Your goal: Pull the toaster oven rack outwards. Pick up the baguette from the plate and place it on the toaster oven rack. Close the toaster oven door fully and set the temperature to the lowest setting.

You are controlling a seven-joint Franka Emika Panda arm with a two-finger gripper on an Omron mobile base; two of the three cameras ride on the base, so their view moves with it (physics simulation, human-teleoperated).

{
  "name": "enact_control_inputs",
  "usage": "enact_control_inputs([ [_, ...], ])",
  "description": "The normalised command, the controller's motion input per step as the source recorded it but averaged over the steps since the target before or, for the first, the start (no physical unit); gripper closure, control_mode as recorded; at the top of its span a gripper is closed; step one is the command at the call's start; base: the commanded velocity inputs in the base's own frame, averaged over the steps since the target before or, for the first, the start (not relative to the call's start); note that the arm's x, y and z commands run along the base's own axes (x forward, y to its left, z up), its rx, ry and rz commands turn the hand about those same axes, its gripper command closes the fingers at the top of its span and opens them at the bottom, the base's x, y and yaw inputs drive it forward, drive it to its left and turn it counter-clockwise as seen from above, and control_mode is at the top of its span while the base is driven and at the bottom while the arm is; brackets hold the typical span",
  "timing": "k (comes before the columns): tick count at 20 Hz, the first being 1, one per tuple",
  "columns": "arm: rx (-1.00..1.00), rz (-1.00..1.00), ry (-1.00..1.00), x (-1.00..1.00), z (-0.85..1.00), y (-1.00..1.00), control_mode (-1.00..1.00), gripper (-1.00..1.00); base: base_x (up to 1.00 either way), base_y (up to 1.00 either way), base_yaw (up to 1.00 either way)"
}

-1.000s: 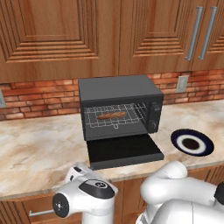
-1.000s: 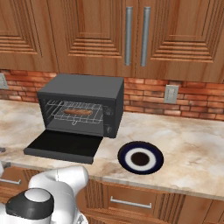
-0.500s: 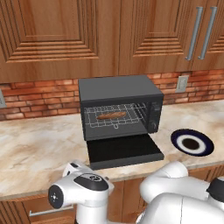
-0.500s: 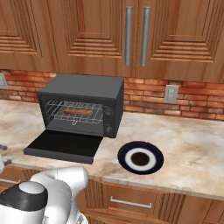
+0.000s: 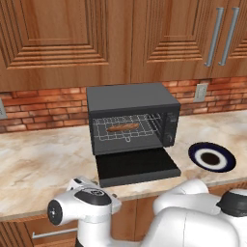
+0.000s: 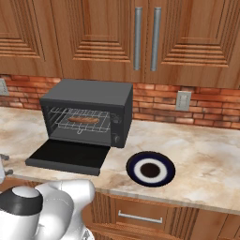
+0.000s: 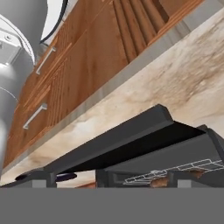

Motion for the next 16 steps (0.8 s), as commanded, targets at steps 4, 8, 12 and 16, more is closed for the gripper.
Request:
enact_control_inputs([
  [4, 0.0, -0.01, 0.0, 0.0, -0.15, 0.0, -1.0, -1.0, 0.0, 0.0, 0.0],
  [8, 0.0, -0.02, 0.0, 0.0, -0.17, 0.0, -1.0, -1.0, 0.0, 0.0, 0.0],
  [12, 0.0, -0.02, 0.0, 0.0, -0.09, 0.0, -1.0, -1.0, 0.0, 0.0, 0.0],
  [16, 0.0, -0.02, 0.0, 0.01, -0.03, 0.0, -1.0, -1.0, 0.0, 0.0, 0.0],
])
